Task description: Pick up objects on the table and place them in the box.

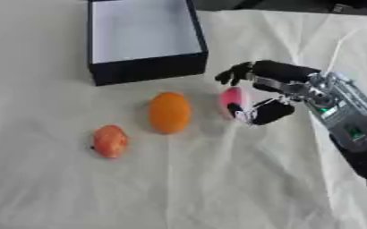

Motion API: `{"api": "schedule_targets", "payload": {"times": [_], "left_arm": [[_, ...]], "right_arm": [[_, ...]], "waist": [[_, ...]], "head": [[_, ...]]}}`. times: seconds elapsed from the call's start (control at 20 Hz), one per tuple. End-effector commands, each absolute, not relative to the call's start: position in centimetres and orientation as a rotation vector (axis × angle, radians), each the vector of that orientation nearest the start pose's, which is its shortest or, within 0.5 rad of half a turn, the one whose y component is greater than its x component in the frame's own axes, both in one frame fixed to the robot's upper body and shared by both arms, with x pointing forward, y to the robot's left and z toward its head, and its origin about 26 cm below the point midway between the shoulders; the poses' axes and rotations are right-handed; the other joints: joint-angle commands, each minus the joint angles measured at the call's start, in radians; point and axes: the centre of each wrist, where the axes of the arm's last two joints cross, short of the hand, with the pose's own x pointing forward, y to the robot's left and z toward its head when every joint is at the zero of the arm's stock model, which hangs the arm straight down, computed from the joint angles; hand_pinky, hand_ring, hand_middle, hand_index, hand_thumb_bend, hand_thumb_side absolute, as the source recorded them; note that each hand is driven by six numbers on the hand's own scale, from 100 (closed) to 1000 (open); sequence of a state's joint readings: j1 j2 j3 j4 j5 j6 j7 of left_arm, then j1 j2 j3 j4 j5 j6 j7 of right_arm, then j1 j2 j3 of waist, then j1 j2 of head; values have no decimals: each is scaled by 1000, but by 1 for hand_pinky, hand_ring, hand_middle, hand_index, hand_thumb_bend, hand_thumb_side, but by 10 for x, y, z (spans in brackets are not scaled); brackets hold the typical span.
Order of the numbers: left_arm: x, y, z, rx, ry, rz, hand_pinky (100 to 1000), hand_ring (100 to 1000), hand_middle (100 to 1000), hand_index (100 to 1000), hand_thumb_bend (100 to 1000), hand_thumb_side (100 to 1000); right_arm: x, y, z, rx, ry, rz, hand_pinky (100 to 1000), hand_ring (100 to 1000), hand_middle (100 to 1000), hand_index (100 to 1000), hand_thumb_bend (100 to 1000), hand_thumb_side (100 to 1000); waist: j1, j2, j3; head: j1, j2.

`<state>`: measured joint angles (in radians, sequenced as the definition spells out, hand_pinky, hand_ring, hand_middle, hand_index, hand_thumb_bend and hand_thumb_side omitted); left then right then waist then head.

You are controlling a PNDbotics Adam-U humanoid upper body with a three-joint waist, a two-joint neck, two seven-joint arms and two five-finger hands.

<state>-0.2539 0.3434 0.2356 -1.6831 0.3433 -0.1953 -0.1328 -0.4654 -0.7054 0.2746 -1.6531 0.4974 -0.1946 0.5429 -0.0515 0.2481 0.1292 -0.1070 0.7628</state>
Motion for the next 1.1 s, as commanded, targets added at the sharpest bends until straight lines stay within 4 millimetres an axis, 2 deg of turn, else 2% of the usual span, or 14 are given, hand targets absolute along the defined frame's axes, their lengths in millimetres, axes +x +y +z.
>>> {"api": "schedule_targets", "payload": {"times": [0.05,0.25,0.45,0.75,0.8,1.0,1.1], "left_arm": [[323,359,145,22,-2207,-93,873,817,783,806,100,652],[323,359,144,18,-2204,-99,874,817,783,806,100,653],[323,359,144,16,-2203,-104,874,818,783,806,100,654],[323,359,144,13,-2205,-108,874,818,781,806,100,653],[323,359,144,12,-2205,-109,874,818,781,806,100,653],[323,358,144,7,-2205,-112,874,818,780,805,100,653],[323,358,144,6,-2206,-111,874,818,780,805,100,652]], "right_arm": [[358,-299,191,-590,-1540,1711,918,800,812,927,100,424],[360,-301,188,-633,-1537,1735,916,804,812,919,100,469],[361,-303,181,-663,-1505,1792,918,812,817,931,205,504],[362,-308,176,-644,-1441,1884,923,818,820,947,280,532],[362,-309,176,-646,-1433,1890,919,819,819,948,321,534],[365,-313,172,-675,-1397,1895,907,800,793,942,389,551],[366,-315,168,-691,-1377,1897,903,795,784,940,395,558]], "waist": [[-6,-27,-1],[-6,-26,-1],[-5,-25,0],[-7,-24,-1],[-7,-24,-1],[-7,-24,0],[-7,-23,1]], "head": [[-3,-3],[-4,-4],[-7,-4],[-10,1],[-10,1],[-12,-2],[-12,-3]]}}
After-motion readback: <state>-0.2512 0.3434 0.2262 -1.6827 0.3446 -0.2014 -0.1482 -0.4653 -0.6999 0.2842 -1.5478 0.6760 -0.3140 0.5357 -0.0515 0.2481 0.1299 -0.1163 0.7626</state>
